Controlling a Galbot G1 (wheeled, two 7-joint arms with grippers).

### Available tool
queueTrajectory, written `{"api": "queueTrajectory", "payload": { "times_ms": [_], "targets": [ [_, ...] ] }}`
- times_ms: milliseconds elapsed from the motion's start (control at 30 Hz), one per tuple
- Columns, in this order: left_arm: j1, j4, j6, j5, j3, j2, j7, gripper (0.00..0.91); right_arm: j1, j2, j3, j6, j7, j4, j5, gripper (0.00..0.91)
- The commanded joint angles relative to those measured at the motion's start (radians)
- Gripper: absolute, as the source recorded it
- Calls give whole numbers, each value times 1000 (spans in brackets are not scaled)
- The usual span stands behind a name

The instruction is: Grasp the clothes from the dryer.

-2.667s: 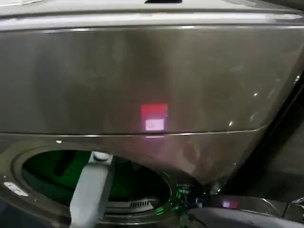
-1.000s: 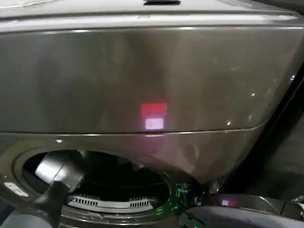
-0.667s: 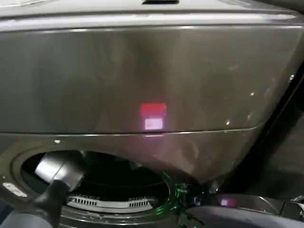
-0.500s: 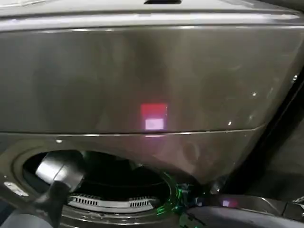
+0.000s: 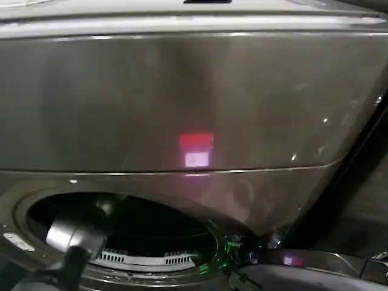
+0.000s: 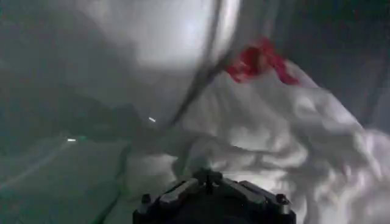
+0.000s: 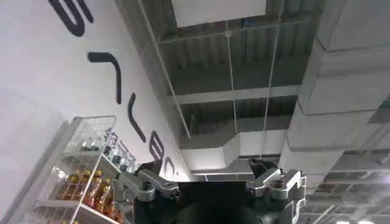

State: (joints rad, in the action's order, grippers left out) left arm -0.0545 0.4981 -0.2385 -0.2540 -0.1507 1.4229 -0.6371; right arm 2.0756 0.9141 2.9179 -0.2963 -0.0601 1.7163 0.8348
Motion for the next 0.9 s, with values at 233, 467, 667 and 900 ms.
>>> {"api": "queueTrajectory", "payload": {
  "times_ms": [233, 467, 667, 900],
  "targets": [
    [-611, 838, 264, 325, -313, 63, 642, 0, 5, -20, -1, 20, 7, 11, 7, 907],
    [-752, 1018, 355, 294, -332, 93, 701, 0, 1, -21, -1, 48, -6, 14, -6, 907],
    [-823, 1098, 336, 296, -326, 100, 704, 0, 7, -21, -2, 79, -3, 7, 8, 907],
    [-820, 1127, 313, 310, -320, 96, 704, 0, 7, -15, -2, 89, -4, 6, 7, 907]
  ]
}}
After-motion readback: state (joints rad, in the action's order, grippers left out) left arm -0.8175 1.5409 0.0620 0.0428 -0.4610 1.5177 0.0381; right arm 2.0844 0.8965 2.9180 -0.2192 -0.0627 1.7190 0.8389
